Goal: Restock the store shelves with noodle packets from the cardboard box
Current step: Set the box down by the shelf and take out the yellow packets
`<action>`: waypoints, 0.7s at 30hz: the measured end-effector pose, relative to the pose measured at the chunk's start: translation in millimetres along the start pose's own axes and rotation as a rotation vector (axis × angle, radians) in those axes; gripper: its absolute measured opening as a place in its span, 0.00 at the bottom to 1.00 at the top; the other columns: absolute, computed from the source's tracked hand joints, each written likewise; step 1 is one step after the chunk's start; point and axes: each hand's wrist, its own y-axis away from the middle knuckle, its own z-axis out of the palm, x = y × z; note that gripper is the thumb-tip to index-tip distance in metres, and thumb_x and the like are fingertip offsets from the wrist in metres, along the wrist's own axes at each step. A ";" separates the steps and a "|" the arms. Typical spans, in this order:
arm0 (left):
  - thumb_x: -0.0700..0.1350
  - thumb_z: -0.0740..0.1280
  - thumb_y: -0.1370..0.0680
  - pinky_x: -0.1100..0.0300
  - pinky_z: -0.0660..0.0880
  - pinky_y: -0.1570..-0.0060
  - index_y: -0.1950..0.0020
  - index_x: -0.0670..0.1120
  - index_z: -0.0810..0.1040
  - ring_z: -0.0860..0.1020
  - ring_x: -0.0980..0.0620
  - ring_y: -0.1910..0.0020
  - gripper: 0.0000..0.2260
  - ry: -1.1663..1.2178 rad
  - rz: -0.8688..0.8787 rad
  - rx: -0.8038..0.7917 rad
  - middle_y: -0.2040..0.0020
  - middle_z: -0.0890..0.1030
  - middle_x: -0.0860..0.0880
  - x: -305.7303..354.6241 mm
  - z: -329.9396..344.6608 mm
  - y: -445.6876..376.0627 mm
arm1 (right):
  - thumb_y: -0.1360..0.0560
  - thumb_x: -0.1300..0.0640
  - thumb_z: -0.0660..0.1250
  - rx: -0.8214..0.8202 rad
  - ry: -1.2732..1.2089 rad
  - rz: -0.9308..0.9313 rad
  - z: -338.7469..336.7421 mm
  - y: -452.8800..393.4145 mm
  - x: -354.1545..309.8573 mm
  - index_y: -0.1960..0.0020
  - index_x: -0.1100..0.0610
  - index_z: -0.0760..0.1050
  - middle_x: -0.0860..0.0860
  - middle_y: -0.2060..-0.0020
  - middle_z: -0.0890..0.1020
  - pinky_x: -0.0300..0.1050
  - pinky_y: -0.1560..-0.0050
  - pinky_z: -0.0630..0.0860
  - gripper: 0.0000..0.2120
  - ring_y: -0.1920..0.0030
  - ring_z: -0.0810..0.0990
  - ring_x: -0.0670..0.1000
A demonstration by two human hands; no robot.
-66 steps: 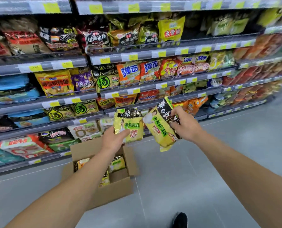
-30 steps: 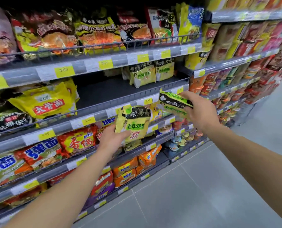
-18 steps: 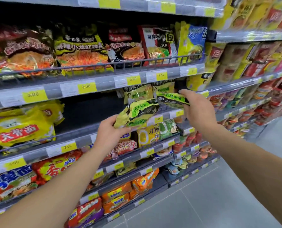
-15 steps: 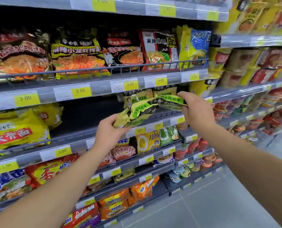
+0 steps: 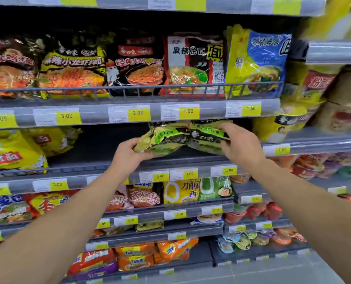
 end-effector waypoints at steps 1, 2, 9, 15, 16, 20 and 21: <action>0.37 0.77 0.32 0.59 0.74 0.59 0.53 0.48 0.82 0.80 0.59 0.62 0.11 0.016 -0.035 0.005 0.59 0.84 0.53 1.1 1.9 -2.9 | 0.24 0.57 0.66 -0.034 -0.013 -0.006 3.1 -2.3 3.0 0.32 0.54 0.70 0.53 0.37 0.77 0.55 0.51 0.79 0.21 0.44 0.79 0.58; 0.35 0.76 0.31 0.61 0.72 0.61 0.55 0.47 0.81 0.78 0.60 0.65 0.10 0.042 -0.071 0.006 0.61 0.82 0.54 2.7 5.2 -6.2 | 0.24 0.55 0.66 -0.069 -0.017 -0.003 6.6 -4.5 7.3 0.32 0.54 0.70 0.53 0.37 0.76 0.54 0.50 0.79 0.21 0.44 0.79 0.58; 0.42 0.75 0.28 0.62 0.70 0.58 0.49 0.47 0.76 0.77 0.56 0.58 0.12 -0.117 -0.122 -0.028 0.56 0.79 0.53 9.6 21.6 -31.9 | 0.26 0.51 0.71 0.062 0.349 0.038 16.0 -20.0 23.3 0.41 0.58 0.79 0.60 0.51 0.83 0.55 0.47 0.74 0.17 0.48 0.78 0.64; 0.45 0.78 0.32 0.58 0.73 0.60 0.51 0.44 0.73 0.76 0.49 0.60 0.17 -0.338 -0.154 0.036 0.59 0.78 0.49 1.7 42.0 -50.8 | 0.32 0.60 0.73 0.156 0.348 0.092 40.4 -35.0 27.9 0.35 0.59 0.75 0.62 0.42 0.79 0.62 0.36 0.67 0.25 0.41 0.74 0.67; 0.45 0.79 0.32 0.59 0.73 0.59 0.53 0.44 0.74 0.76 0.49 0.60 0.16 -0.331 -0.166 0.051 0.60 0.78 0.49 0.5 43.9 -53.0 | 0.31 0.60 0.72 0.157 0.348 0.102 42.8 -37.6 28.4 0.34 0.59 0.74 0.62 0.42 0.79 0.62 0.37 0.67 0.25 0.41 0.74 0.67; 0.49 0.77 0.31 0.58 0.72 0.59 0.55 0.44 0.74 0.76 0.48 0.58 0.15 -0.439 -0.220 0.088 0.60 0.78 0.49 0.6 46.4 -60.6 | 0.27 0.59 0.68 0.100 0.276 0.128 42.7 -41.4 22.0 0.38 0.62 0.73 0.62 0.52 0.82 0.55 0.47 0.72 0.19 0.51 0.80 0.64; 0.50 0.76 0.32 0.57 0.72 0.59 0.54 0.44 0.73 0.77 0.46 0.55 0.16 -0.488 -0.226 0.114 0.58 0.78 0.47 -0.7 47.0 -63.5 | 0.25 0.58 0.66 0.050 0.221 0.110 44.0 -41.9 19.8 0.38 0.61 0.71 0.60 0.56 0.82 0.53 0.52 0.73 0.17 0.55 0.81 0.63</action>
